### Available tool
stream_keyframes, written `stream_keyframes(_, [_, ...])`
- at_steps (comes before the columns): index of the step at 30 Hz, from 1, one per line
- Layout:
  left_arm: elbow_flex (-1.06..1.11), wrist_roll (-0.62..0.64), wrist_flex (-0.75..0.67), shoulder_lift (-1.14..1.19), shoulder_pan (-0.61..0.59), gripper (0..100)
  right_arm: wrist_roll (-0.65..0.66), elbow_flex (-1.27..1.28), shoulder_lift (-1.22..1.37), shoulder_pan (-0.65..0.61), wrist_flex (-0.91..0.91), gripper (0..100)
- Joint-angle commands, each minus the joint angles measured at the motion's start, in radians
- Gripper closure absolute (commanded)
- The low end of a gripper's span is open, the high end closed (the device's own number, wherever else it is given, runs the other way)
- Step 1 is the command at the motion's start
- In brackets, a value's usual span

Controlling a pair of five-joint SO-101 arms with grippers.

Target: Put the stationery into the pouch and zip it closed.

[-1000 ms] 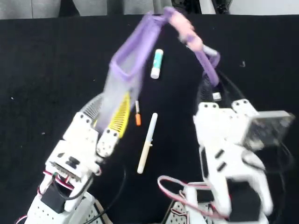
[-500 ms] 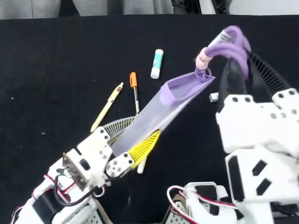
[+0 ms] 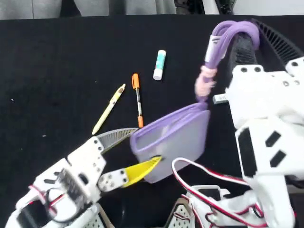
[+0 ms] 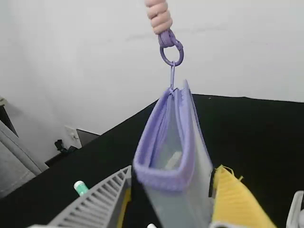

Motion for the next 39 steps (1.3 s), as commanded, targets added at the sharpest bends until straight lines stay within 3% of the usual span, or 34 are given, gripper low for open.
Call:
stream_keyframes(1, [-0.174,-0.143,0.1,0.012,-0.093,73,0.014,-0.067,0.041,0.025,0.003,98.8])
stream_keyframes(6, [-0.145,-0.112,-0.046,0.175,-0.418,73,0.012,-0.071,0.039,0.129,0.002,98.8])
stream_keyframes(9, [-0.12,-0.06,-0.189,0.411,-0.493,73,0.009,-0.07,0.039,0.141,0.006,98.8])
stream_keyframes(12, [-0.157,-0.028,-0.287,0.678,-0.478,73,0.009,-0.07,0.039,0.144,0.02,98.8])
stream_keyframes(19, [-0.403,0.003,-0.408,1.292,-0.312,73,0.011,-0.062,0.039,0.144,0.037,98.8])
stream_keyframes(24, [-0.605,0.003,-0.526,1.646,-0.282,73,0.015,-0.073,0.035,0.146,0.068,98.8])
stream_keyframes(30, [-0.88,0.005,-0.563,1.967,-0.268,74,0.015,-0.064,-0.005,0.247,0.068,98.8])
stream_keyframes(34, [-1.052,0.003,-0.563,2.15,-0.266,81,0.015,-0.062,-0.01,0.252,0.086,98.8])
stream_keyframes(39, [-1.222,0.003,-0.562,2.341,-0.262,81,0.015,-0.062,-0.01,0.252,0.089,98.8])
